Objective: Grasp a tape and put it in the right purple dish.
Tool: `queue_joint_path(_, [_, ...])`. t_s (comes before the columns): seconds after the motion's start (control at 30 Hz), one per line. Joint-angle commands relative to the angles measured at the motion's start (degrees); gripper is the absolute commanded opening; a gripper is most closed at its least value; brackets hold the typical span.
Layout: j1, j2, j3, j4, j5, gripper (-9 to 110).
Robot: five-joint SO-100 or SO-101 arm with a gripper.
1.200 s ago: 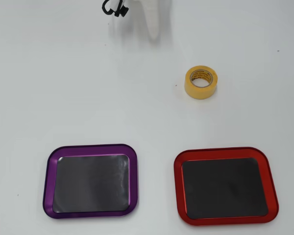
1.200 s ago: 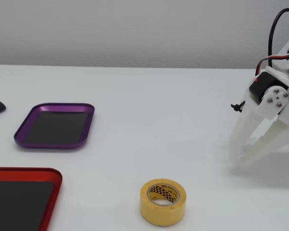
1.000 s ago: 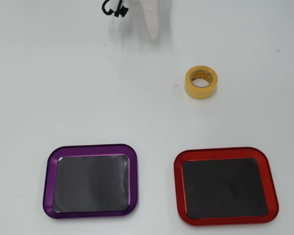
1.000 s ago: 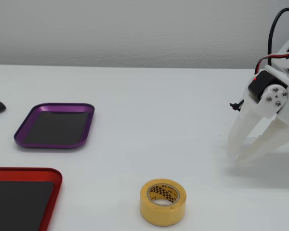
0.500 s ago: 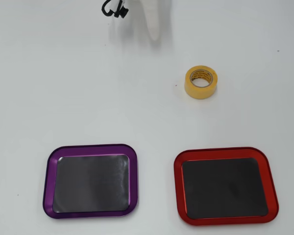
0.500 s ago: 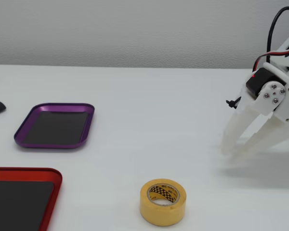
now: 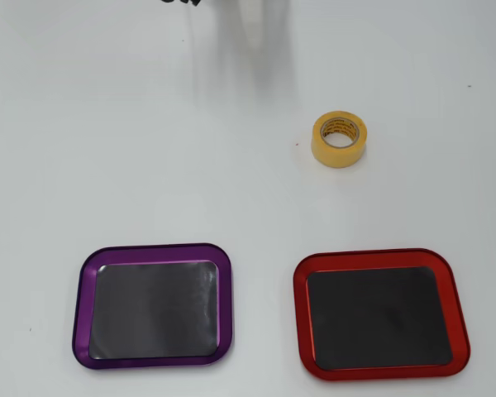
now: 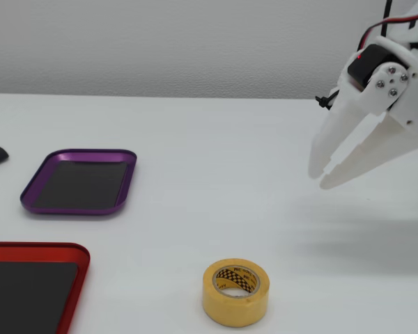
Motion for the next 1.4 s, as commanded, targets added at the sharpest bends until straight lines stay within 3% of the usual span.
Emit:
queue_joint_path(0.0, [-2.72,-14.77,-13.89,4.48,-0.26,2])
queue_joint_path(0.27, [-9.67,-39.29,-29.18,8.79,-0.35,17])
queue_joint_path(0.53, [-15.73,-47.02,-34.63,7.12,-0.44,17])
queue_joint_path(0.97, [-16.17,-47.55,-34.37,-2.46,-0.44,17])
queue_joint_path(1.37, [-15.82,-62.05,-35.24,-4.75,-0.53,17])
